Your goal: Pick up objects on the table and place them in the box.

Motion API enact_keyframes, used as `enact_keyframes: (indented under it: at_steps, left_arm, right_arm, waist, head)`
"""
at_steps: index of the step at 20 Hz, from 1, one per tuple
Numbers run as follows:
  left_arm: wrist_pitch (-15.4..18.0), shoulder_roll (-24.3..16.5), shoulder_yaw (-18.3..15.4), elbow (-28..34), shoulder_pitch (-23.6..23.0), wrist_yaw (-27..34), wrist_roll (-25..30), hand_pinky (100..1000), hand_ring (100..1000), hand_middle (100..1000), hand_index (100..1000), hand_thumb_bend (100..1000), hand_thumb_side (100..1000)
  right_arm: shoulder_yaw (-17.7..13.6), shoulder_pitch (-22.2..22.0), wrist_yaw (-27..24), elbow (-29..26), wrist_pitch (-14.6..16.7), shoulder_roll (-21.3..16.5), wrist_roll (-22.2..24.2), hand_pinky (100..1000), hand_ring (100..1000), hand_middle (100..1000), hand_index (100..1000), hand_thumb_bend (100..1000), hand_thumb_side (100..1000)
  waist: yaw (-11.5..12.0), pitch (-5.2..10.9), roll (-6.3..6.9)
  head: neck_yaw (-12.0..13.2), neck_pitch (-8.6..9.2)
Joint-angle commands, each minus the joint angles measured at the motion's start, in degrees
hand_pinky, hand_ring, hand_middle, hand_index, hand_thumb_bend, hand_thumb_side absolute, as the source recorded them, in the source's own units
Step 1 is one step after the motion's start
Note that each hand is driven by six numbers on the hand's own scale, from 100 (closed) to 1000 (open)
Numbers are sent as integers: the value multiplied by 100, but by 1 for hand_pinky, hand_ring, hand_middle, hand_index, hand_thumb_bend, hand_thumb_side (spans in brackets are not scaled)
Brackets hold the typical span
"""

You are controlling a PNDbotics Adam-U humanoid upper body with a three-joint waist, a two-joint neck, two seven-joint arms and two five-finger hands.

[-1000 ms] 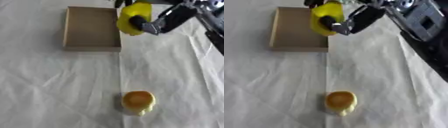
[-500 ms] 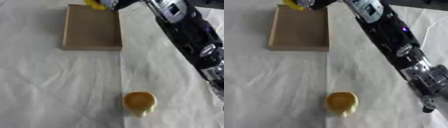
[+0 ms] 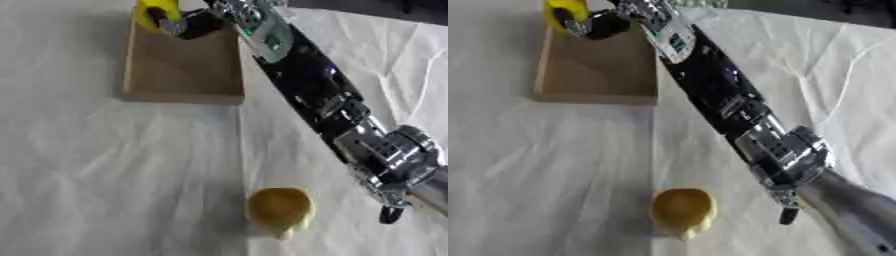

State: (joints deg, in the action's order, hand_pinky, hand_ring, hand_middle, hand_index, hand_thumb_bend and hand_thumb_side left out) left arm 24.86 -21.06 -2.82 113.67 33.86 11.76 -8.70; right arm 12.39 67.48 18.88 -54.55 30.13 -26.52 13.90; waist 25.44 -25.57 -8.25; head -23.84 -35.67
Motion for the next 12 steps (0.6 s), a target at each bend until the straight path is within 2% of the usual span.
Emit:
enact_keyframes:
  at_steps: [1,2,3,4,5,6,8,9,12]
  left_arm:
    - [-18,-50,-11,92,59,60,63,871,876,813,863,141,574]
    - [-23,-50,-11,92,56,62,68,871,876,814,863,140,575]
    - [-29,-49,-10,92,51,62,74,871,877,814,863,140,575]
    - [-34,-48,-9,92,45,60,81,871,877,814,863,139,576]
    - [-40,-47,-9,92,35,57,85,871,877,814,864,134,573]
    - [-47,-46,-11,92,26,54,86,871,878,814,864,138,578]
    - [-59,-47,-15,92,16,49,87,871,878,814,864,138,578]
    - [-62,-50,-15,92,14,47,88,871,878,815,864,138,578]
    - [-70,-61,-17,92,4,37,93,872,879,815,864,136,579]
  right_arm:
    - [-2,67,583,11,179,-51,25,944,848,624,833,100,100]
    - [11,47,788,8,224,-50,39,948,894,692,854,100,100]
    - [22,29,1004,7,254,-50,57,952,916,721,864,100,100]
    - [32,15,1226,8,273,-54,83,956,980,786,899,100,100]
    - [36,6,1481,2,273,-70,111,950,1000,808,908,100,100]
    - [30,-1,1718,-10,265,-81,113,954,1000,848,927,137,100]
    - [-6,-16,2195,-52,233,-104,45,962,1000,868,941,210,100]
    - [-39,-22,2399,-69,186,-119,-25,968,1000,869,950,208,100]
    - [-124,-45,2534,-156,4,-137,-240,974,1000,852,951,100,100]
  waist:
    - [-7,127,49]
    - [-13,128,49]
    - [-20,130,50]
    - [-28,131,50]
    - [-37,134,51]
    - [-46,136,52]
    - [-71,138,56]
    - [-85,140,59]
    - [-118,144,68]
  head:
    - [22,74]
    - [40,74]
    - [55,74]
    - [64,72]
    - [68,70]
    - [74,69]
    - [94,66]
    - [113,62]
    - [164,62]
